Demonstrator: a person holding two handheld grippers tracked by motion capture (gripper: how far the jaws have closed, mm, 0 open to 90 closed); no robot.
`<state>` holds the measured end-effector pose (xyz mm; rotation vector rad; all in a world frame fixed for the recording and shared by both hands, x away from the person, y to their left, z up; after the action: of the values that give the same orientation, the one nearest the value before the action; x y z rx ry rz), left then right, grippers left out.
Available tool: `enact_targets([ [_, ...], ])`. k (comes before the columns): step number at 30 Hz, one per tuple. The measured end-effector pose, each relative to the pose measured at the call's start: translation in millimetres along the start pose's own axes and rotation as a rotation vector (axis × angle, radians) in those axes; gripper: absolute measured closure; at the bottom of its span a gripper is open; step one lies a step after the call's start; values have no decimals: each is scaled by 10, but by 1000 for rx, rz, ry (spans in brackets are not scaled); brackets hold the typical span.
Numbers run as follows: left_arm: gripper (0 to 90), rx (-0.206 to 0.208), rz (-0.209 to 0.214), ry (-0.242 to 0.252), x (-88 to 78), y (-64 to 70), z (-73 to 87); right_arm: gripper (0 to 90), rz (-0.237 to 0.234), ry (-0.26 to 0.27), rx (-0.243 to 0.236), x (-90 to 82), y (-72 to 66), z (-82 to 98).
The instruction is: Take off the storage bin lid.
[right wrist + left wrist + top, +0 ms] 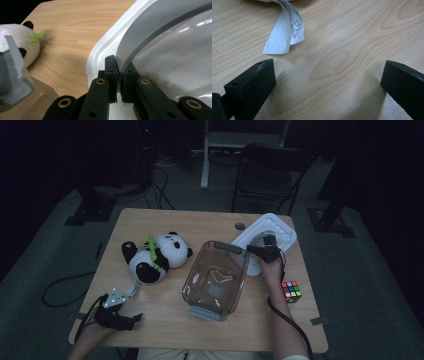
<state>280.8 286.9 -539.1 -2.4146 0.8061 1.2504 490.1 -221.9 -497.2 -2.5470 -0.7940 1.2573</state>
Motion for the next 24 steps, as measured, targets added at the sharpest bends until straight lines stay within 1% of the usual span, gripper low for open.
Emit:
enact_targets([
  [2,5,1,-1,-1,0,0,0,856,21,0,-1,16,13,18],
  [4,5,1,-2,0,1,1,0,854,-7,8,28,25,39,36],
  [7,4,1,-1,-1,1,1,0,837,-7,6,32,54,41,54],
  [11,5,1,-1,-1,1,1,0,793,-1,-17,29,120,46,83],
  [13,5,1,-1,-1,0,1,0,780,4,-34,40,153,61,99],
  [14,4,1,-1,-1,0,1,0,778,-7,-33,48,165,77,107],
  [17,4,0,1,0,0,-1,0,762,-14,-34,70,179,102,117],
  [18,5,0,2,0,-1,-1,0,712,-12,-37,69,183,107,116],
  [19,5,0,2,0,-1,-1,0,646,15,-46,66,194,108,113],
  [20,4,0,1,0,0,0,0,615,22,-58,67,204,111,112],
  [21,5,0,1,0,0,0,0,580,18,-69,69,217,118,111],
  [22,4,0,-1,0,0,1,0,545,27,-63,65,214,116,107],
  [23,4,1,-1,-1,0,1,0,522,62,-62,62,202,107,98],
  [24,4,1,-1,0,1,1,0,519,65,-62,64,192,100,91],
])
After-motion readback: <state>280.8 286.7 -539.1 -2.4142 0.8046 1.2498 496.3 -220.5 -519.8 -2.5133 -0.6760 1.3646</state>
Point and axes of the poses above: each handheld gripper's, and its own axes: x roughly forward along the jaws, z roughly out of its underside, y roughly to its right, the point moved 2 cm from there along x, roughly forward along the jaws, and after that the axes turned 8 degrees about -y, right-handed, at the moved point
